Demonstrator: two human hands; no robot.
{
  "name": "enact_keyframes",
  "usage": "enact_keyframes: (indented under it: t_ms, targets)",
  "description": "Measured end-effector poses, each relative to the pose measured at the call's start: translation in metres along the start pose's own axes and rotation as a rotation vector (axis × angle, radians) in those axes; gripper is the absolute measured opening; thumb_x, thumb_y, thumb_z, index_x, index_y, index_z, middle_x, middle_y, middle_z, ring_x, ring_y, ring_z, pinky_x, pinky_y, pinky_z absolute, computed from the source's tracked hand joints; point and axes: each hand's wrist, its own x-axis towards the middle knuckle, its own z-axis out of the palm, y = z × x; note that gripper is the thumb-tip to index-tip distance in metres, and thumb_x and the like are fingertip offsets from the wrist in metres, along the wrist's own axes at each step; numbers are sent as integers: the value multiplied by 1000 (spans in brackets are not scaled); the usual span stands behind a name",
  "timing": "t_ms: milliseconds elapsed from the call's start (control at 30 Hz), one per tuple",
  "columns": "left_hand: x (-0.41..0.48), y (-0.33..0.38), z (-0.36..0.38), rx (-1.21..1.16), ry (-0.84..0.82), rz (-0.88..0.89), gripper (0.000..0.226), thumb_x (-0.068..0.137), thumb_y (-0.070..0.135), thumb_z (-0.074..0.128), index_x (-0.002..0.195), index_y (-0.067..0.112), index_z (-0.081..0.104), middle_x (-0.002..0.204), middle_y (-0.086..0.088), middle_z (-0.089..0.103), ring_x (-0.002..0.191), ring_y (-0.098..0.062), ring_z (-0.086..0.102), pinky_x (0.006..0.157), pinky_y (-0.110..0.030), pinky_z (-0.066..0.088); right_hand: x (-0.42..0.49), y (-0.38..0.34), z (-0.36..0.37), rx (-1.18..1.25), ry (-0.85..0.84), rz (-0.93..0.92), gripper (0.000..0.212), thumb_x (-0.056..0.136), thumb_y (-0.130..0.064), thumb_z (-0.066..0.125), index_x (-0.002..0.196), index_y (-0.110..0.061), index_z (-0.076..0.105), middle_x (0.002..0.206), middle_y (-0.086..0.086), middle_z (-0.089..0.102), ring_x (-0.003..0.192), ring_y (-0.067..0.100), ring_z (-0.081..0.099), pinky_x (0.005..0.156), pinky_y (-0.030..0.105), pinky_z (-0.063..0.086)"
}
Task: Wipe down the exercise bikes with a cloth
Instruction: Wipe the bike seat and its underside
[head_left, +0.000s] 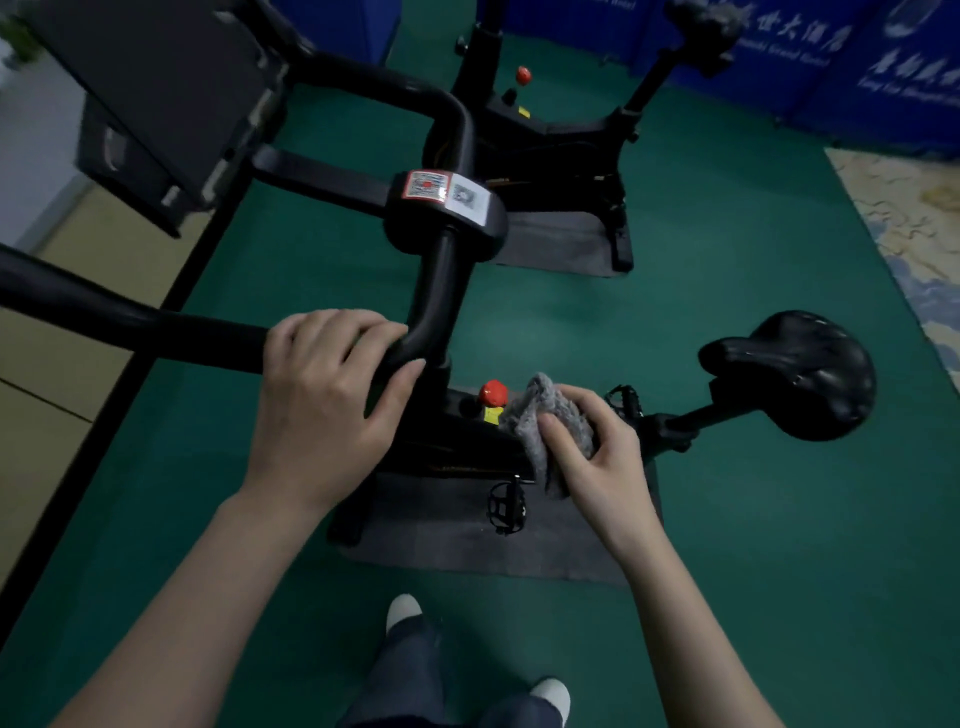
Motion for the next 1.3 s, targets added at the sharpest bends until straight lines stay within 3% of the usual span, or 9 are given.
enact_keyframes:
  t_ms: [133,300,467,633,833,1133,1300]
  targets:
    - [-13,56,16,-63,-81,46,33,93,34,50,108,9,66,105,-5,63,101,-24,57,96,-38,35,-26,17,-49,-71,72,11,17,88,-15,65,100,-27,65,88,-19,69,82,-5,63,72,8,44]
    - [-38,144,50,-90,-337,105,42,92,41,44,115,12,64,113,-1,64,106,-22,58,99,-38,38,-72,48,-128,-130,200,90,17,87,-19,64,101,-29,65,90,-19,69,84,-4,63,74,11,46]
    - [-60,222,84,-88,-450,183,38,89,36,60,117,11,64,116,-2,65,109,-23,59,95,-39,42,-122,71,-205,-145,339,152,15,86,-20,65,97,-30,64,88,-23,68,86,-6,62,75,10,45]
    - [-69,282,107,-78,-569,242,47,94,46,44,132,18,52,132,4,55,126,-16,45,108,-35,29,-157,91,-265,-142,453,237,12,86,-23,65,98,-26,66,88,-18,69,84,-4,62,74,17,47]
    - [-57,319,129,-34,-605,297,53,96,52,33,138,21,44,138,8,49,132,-13,37,112,-34,22,-162,103,-298,-148,486,274,11,86,-24,65,96,-28,65,85,-21,67,80,-11,59,66,1,40]
    - [-25,354,187,-67,-684,265,53,96,52,32,140,22,40,141,9,45,132,-11,35,111,-32,21,-107,127,-345,-215,469,274,14,85,-23,65,98,-27,64,86,-25,64,82,-15,57,70,0,38]
    - [-3,356,229,-82,-749,160,55,96,52,31,141,21,39,142,7,44,133,-11,35,112,-32,22,-50,144,-364,-242,347,291,14,86,-23,65,98,-29,63,87,-23,65,83,-12,58,71,1,40]
